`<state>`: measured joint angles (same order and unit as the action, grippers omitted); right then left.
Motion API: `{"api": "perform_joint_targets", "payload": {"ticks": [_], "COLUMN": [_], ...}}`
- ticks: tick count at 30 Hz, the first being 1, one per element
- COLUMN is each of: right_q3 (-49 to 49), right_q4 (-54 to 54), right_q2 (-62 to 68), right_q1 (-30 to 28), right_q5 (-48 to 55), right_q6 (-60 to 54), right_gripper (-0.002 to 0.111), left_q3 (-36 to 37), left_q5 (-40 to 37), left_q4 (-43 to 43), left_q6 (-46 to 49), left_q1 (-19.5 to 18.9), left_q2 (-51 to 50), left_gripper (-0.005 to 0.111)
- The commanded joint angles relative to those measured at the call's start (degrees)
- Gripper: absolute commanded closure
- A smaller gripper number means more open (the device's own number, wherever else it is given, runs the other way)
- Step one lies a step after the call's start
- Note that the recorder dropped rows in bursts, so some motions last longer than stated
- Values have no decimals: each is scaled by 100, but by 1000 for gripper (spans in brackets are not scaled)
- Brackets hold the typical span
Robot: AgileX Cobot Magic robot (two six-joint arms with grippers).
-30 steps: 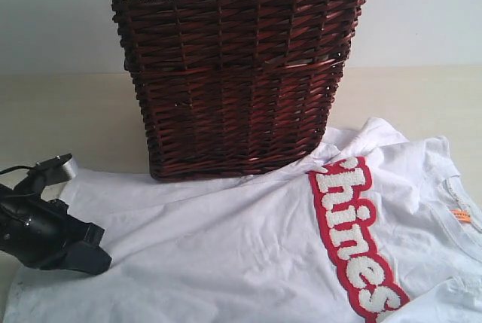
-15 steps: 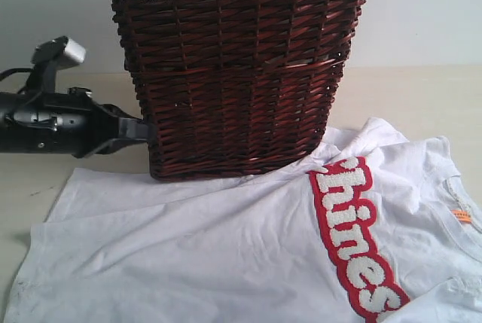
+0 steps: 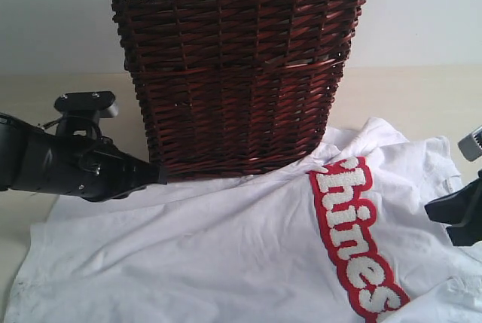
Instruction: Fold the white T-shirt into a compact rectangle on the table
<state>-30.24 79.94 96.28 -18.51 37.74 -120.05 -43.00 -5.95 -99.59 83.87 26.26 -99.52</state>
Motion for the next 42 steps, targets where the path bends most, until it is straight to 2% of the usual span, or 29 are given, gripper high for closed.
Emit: {"api": "perform_joint_targets", "payload": {"ticks": [1,7,12,16,20,25,30,42], "right_q3": [-42,-42,-42,-42,-42,-42,-42,-555], "right_q4": [-235,-249,-494,-2127,-4628,-5851,-6103,-5305], "right_q2": [307,626,632,632,632,632,632,-537], "right_q1": [-15,-15,-15,-15,-15,-15,-15,-15], "right_q5": [-310,-1440,-1883,-1758,-566,298,1001,956], "right_q6": [-121,-108,150,1537,3053,3948,3943,3269], "right_gripper": [108,108,108,108,108,108,108,108], "left_q3": [16,16,16,16,16,16,16,16], "left_q5": [-346,-396,-396,-396,-396,-351,-351,-431], "left_q4": [-36,-36,-36,-36,-36,-36,-36,-36], "left_q6": [-14,-1,-1,-1,-1,0,0,0], "left_q1": [131,131,131,131,131,131,131,131], "left_q2": [-5,-5,-5,-5,-5,-5,-5,-5], "left_gripper": [107,107,107,107,107,107,107,107]}}
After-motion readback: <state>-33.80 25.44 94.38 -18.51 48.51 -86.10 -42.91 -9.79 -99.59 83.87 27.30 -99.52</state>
